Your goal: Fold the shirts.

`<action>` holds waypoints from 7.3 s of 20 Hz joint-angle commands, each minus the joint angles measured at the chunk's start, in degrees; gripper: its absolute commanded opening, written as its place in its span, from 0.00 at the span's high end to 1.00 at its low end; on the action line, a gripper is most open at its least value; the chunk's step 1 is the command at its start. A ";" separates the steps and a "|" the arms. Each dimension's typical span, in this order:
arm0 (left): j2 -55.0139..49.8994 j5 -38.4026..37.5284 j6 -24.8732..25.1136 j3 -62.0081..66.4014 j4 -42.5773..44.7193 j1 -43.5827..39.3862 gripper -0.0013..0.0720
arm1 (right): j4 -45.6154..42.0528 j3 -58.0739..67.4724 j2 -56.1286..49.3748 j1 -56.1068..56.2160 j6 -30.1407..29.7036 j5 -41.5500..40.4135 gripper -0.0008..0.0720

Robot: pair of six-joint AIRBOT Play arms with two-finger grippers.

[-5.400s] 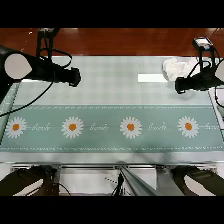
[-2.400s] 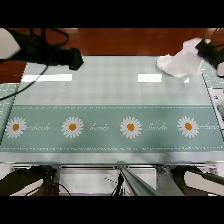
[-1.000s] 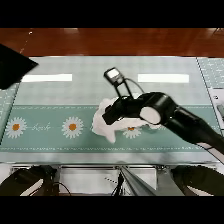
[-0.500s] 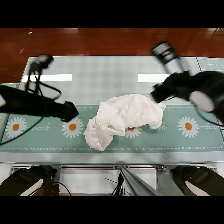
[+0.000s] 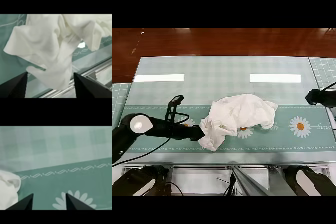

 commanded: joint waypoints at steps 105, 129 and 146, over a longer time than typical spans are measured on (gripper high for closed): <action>-12.09 -5.40 15.98 -8.55 -6.56 28.81 0.16 | 5.55 20.65 -28.11 -3.89 -6.40 12.87 0.42; -24.57 -4.81 22.64 -8.24 -13.18 24.02 0.94 | 30.62 0.00 -31.12 5.35 -16.37 -6.49 0.20; 6.19 -3.48 22.14 29.16 -22.80 24.02 0.94 | 30.18 23.12 1.84 -0.57 -14.29 -0.66 0.96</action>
